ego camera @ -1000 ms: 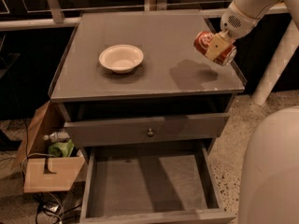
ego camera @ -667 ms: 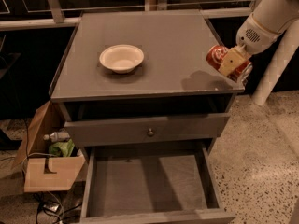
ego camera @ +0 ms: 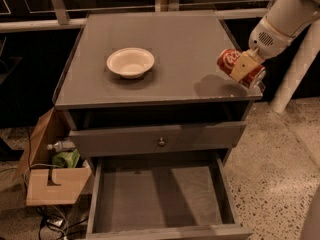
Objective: Place coke can into middle drawer
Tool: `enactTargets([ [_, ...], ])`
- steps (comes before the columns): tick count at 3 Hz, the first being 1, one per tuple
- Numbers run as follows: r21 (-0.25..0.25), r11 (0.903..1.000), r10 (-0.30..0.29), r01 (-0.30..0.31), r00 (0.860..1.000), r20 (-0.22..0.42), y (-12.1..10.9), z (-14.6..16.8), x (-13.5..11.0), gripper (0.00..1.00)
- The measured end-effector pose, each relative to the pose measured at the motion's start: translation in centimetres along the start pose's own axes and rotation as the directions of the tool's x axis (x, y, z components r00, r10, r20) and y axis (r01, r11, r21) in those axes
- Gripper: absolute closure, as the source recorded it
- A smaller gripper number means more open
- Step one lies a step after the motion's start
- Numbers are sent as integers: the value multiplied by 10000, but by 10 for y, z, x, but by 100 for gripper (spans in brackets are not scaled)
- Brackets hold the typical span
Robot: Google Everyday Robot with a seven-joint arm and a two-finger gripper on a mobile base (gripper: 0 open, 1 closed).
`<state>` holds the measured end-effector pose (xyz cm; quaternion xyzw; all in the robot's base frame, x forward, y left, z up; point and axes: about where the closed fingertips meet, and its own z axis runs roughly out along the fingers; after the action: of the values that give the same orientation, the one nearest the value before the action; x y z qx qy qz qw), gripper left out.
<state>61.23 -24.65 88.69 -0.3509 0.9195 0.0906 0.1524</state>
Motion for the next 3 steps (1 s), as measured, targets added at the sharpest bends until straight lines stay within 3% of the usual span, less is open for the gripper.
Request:
enactTargets([
  [1,-94,9999,-115,115,9999,8,6,-6,15,100],
  [2,-455,9988,177,-195,9990,-406,36,-14,77,100],
  [3,-430,9989,183,-199,9991,-383,35,-14,76,100],
])
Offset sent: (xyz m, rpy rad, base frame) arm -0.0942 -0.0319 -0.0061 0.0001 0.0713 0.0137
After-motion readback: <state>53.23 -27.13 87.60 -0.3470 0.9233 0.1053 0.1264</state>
